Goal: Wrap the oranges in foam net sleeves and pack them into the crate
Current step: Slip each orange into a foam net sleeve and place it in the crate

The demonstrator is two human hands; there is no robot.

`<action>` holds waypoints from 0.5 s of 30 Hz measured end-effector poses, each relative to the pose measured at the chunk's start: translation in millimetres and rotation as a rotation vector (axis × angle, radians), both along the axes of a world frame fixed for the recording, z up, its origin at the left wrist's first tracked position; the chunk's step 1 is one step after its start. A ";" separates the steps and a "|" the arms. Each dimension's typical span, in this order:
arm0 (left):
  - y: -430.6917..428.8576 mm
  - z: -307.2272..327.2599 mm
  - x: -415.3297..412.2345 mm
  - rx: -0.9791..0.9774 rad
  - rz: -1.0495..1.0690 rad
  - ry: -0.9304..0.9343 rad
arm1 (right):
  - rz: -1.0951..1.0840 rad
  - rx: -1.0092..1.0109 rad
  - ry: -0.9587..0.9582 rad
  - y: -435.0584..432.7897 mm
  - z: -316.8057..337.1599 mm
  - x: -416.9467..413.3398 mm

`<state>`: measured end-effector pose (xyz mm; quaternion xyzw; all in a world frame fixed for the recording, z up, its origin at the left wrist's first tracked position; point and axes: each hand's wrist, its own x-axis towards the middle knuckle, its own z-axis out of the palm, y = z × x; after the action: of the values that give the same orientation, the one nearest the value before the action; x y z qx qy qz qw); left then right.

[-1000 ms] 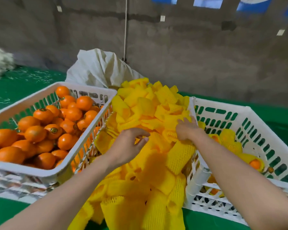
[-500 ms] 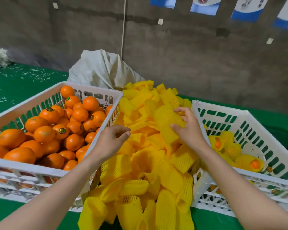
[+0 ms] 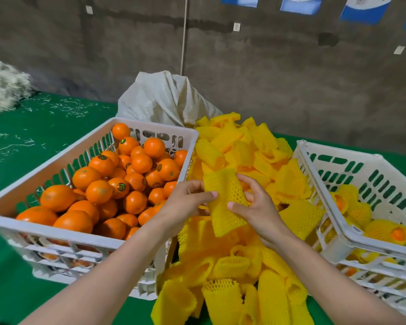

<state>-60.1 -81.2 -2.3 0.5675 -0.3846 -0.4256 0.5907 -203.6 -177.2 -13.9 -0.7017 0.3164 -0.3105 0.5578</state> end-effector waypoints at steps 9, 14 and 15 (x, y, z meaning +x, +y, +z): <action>1.3 -8.8 16.2 -0.043 0.104 -0.645 | -0.076 -1.053 0.259 11.8 17.0 22.1; 1.2 -2.5 35.8 -0.047 0.053 -0.624 | 0.076 -0.906 0.277 12.9 23.4 39.6; -0.1 2.5 43.4 -0.046 -0.006 -0.535 | 0.088 -0.883 0.266 11.1 24.5 42.5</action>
<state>-16.7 -81.3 0.2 0.6453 -0.5381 -0.2532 0.4795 -161.0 -166.0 10.6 -0.9185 0.1926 -0.2988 0.1730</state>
